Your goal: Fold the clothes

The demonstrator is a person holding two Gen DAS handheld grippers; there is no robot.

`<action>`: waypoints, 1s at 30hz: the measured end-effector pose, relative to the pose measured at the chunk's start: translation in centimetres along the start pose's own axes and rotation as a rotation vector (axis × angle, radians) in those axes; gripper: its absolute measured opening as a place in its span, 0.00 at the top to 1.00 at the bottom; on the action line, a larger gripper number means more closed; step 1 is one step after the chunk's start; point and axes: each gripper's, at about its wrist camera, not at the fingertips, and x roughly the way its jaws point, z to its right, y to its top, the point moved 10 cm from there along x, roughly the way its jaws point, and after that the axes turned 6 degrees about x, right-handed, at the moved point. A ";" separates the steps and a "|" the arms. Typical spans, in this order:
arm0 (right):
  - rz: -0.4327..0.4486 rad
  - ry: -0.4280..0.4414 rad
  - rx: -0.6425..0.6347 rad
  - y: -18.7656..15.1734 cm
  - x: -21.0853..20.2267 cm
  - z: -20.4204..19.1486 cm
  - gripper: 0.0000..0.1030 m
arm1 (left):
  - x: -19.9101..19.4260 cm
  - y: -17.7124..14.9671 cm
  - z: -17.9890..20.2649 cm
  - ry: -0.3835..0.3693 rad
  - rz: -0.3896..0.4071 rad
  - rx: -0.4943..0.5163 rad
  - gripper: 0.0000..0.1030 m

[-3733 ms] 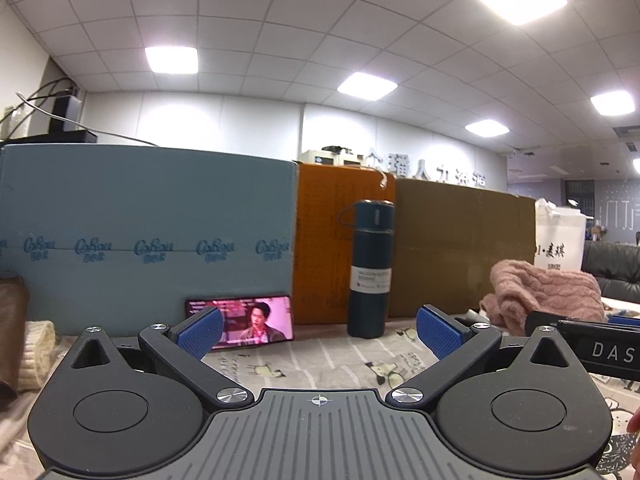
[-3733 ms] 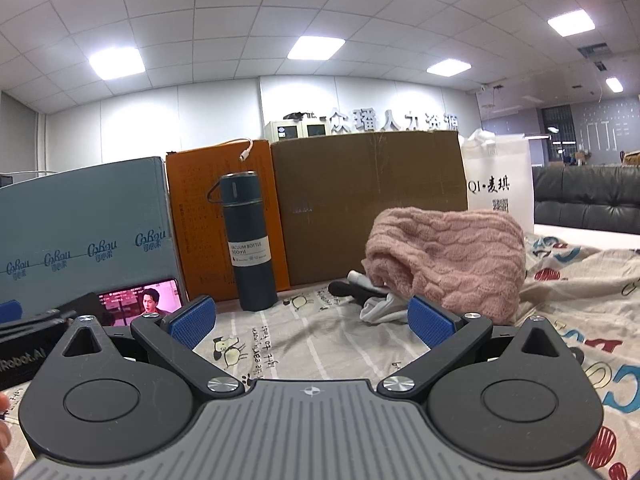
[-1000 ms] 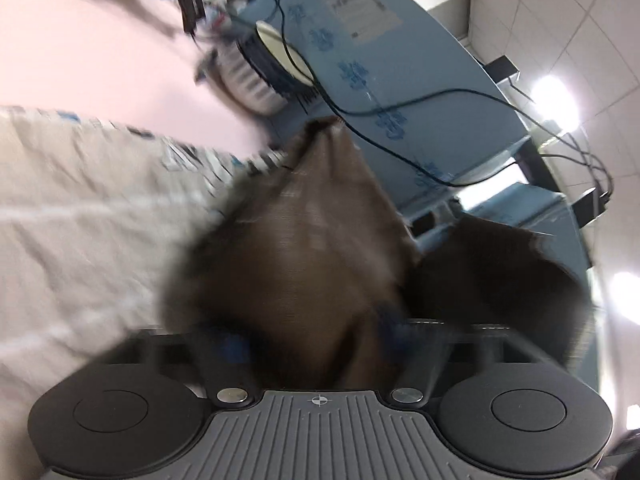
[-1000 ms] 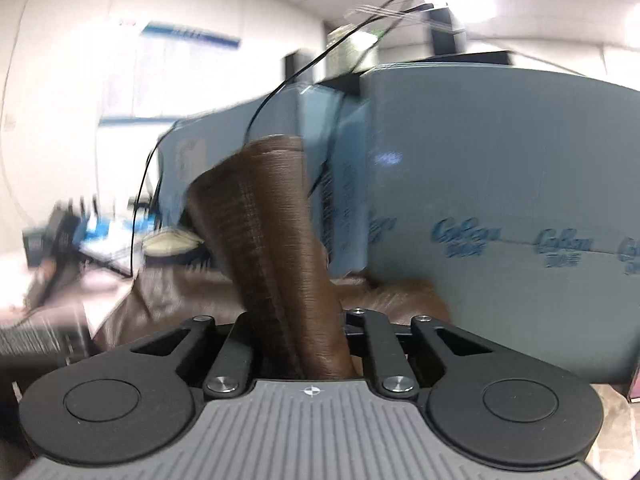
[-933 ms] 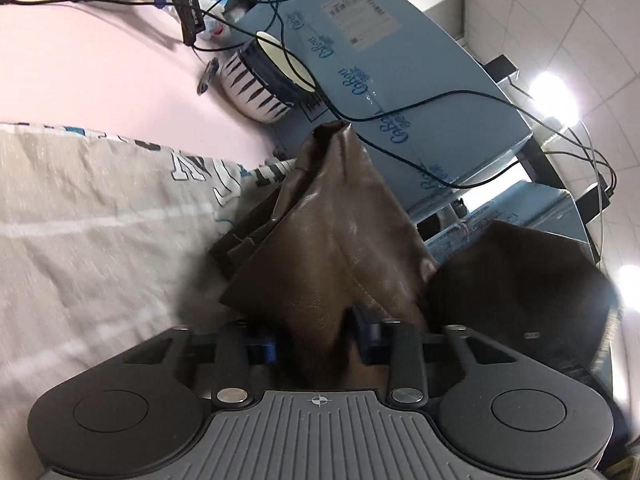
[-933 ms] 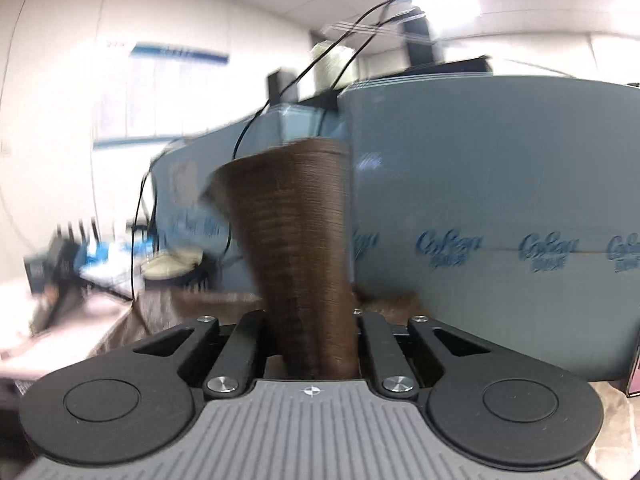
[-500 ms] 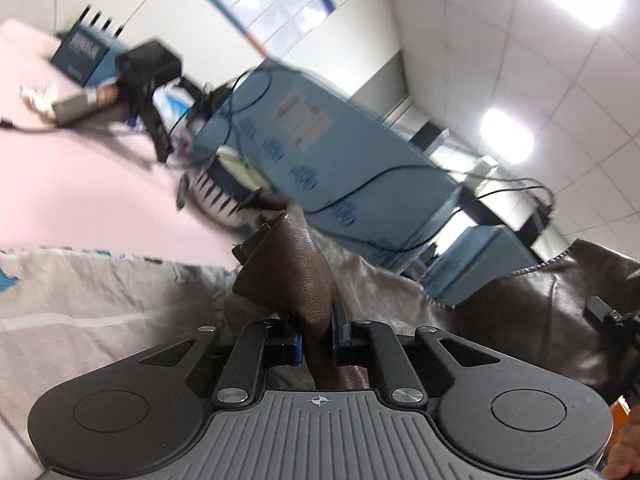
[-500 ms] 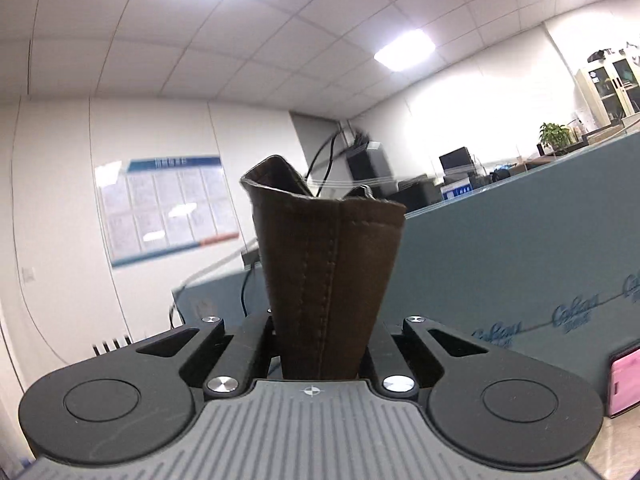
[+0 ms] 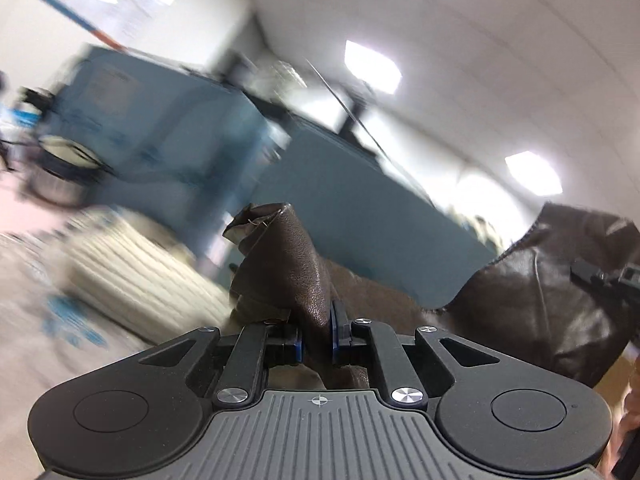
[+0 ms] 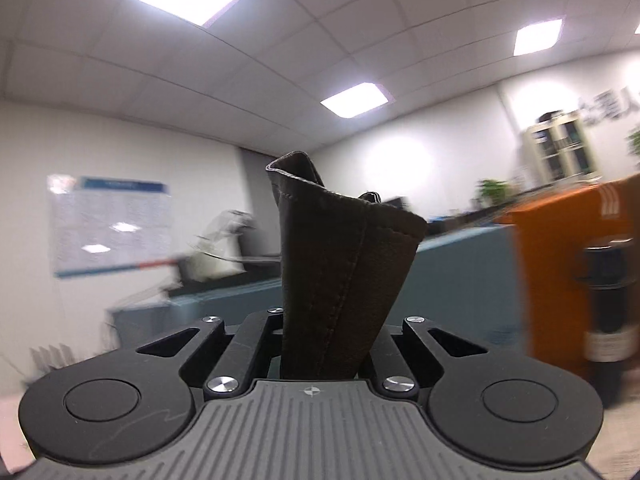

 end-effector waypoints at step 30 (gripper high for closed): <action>-0.457 -0.235 0.085 -7.5 -7.6 23.2 0.18 | 12.5 -4.1 0.0 -0.262 -0.584 0.070 0.22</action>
